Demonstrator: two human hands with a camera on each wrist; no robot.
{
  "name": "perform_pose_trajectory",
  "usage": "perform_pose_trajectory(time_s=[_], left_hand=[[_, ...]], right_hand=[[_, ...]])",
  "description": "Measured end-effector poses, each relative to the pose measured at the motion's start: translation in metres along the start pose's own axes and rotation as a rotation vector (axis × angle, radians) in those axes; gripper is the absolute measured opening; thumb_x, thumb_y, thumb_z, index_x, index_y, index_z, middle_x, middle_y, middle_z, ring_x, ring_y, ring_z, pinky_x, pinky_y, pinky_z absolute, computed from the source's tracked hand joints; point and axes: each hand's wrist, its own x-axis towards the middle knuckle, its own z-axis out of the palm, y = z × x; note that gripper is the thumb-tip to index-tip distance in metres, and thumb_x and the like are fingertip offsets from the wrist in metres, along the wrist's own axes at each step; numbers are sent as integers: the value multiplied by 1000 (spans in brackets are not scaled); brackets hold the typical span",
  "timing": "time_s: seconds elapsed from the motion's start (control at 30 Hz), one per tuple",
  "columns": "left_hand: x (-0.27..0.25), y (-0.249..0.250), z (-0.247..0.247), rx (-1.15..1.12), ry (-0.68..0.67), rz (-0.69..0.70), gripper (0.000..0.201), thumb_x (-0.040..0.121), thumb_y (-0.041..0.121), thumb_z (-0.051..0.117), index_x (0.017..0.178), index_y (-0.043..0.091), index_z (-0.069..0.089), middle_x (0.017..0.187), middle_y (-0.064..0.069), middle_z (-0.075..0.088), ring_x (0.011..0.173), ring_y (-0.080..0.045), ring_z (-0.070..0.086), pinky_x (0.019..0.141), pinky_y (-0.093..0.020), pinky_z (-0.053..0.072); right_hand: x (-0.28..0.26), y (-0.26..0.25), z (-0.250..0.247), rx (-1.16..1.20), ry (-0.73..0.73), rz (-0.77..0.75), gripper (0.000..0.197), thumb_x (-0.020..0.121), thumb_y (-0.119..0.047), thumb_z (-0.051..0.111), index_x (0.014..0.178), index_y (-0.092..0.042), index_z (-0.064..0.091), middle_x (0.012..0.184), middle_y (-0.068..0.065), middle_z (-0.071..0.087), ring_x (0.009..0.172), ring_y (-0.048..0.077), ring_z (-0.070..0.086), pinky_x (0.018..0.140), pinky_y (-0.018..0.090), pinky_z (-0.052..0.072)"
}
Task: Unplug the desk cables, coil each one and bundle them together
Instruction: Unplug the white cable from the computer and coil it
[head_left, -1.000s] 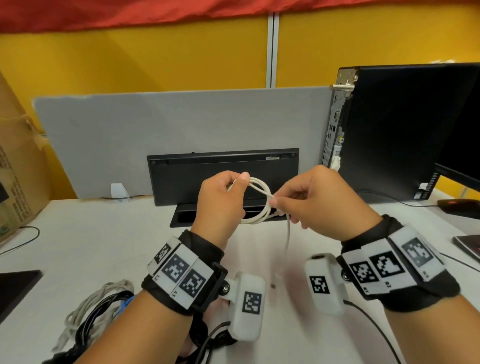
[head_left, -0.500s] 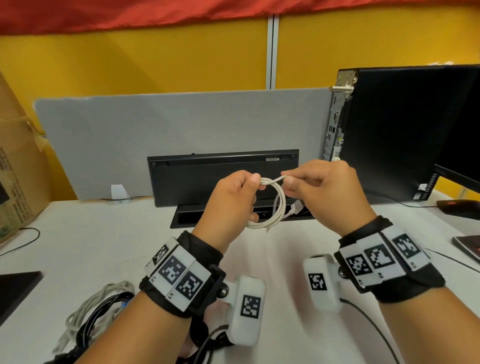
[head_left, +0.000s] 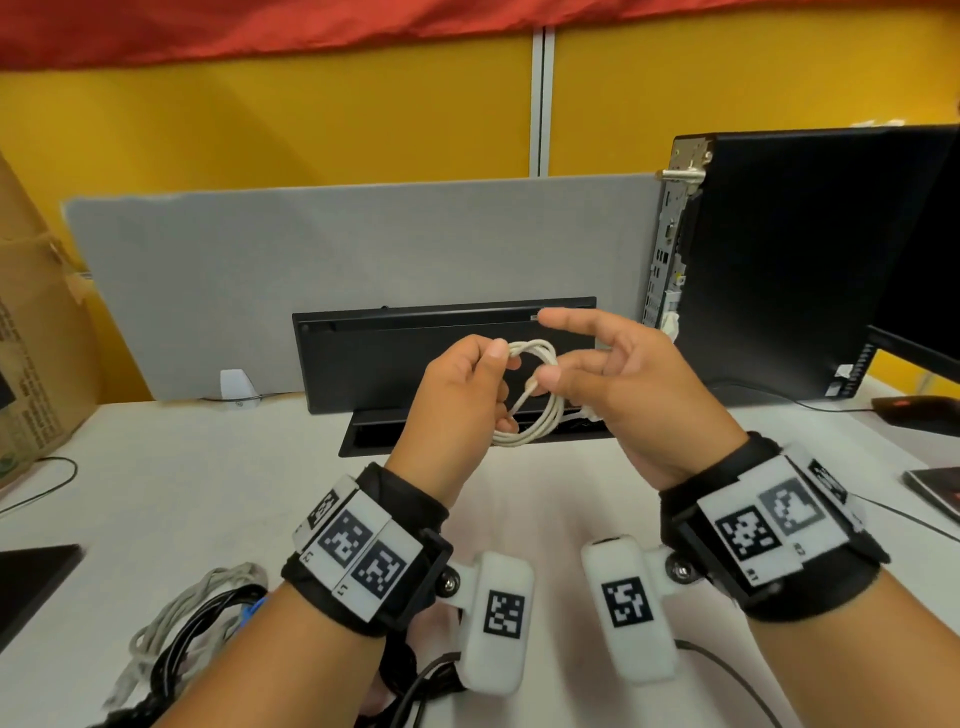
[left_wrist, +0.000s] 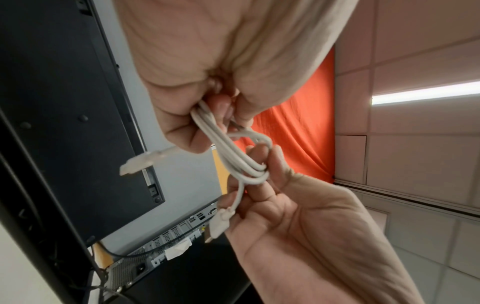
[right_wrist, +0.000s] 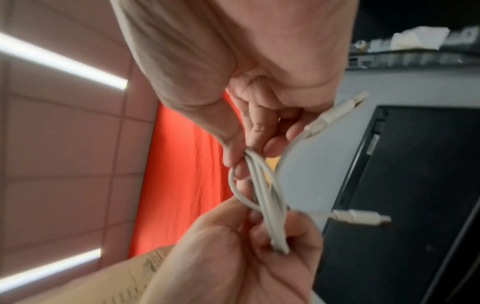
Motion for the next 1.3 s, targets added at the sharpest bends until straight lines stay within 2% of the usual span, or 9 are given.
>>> perform_pose_trajectory(time_s=[0.2,0.4,0.53,0.63,0.77,0.9,1.03,1.2,1.3], left_hand=[[-3,4,2,-9,-61,-21,26,103,18,40,92,5,60,56,5,40,49,-11,37,57,-30,37],[-2,1,2,20,-12,-18,24,103,16,40,89,9,58,58,3,42,50,-10,40,57,-30,41],[3,-6,0,23,57,-29,24,103,16,39,87,13,57,60,2,42,50,-9,40,49,-20,43],[7,-8,-3,21,105,-22,23,103,19,38,89,14,56,65,0,43,53,-10,42,53,-22,44],[7,-11,-3,28,128,-3,24,103,21,37,89,18,56,66,0,45,54,-9,44,57,-26,45],[6,-11,-1,61,126,18,23,102,21,37,90,17,56,64,2,44,47,-3,46,59,-29,47],[7,-9,-4,98,148,27,22,101,19,40,88,15,58,63,3,45,48,-3,46,52,-20,46],[2,-4,-3,-25,102,-28,23,103,17,40,90,11,59,59,3,49,51,-10,54,82,-51,54],[0,-4,0,-119,82,-69,23,104,15,38,93,8,57,56,3,50,54,-13,56,84,-52,54]], right_hand=[[1,-2,1,323,-33,122,35,89,2,55,123,-8,56,60,-3,63,59,9,58,67,28,45],[-1,1,3,-517,58,-81,51,78,-6,74,126,-17,58,70,-6,70,64,7,67,66,25,57],[-1,2,-1,-793,206,-272,13,78,-23,78,90,-24,76,71,-13,70,59,-6,58,57,6,43],[1,2,-2,-897,262,-296,8,80,-22,74,72,-23,76,58,-12,64,55,1,58,58,14,49],[2,8,0,-837,248,-214,19,79,-35,75,69,-19,73,58,-6,65,54,5,61,59,26,55],[6,12,-1,-791,168,-110,27,86,-29,70,67,-9,73,59,4,69,53,19,67,60,38,60],[7,7,-7,-474,128,30,24,86,-18,71,65,-7,72,59,6,71,51,16,66,47,28,56],[9,4,-14,-357,169,78,20,92,-16,62,77,-5,70,75,7,73,64,16,67,54,27,58],[10,5,-9,-298,138,130,24,97,-19,55,80,-4,64,76,14,73,71,25,72,62,34,61]])
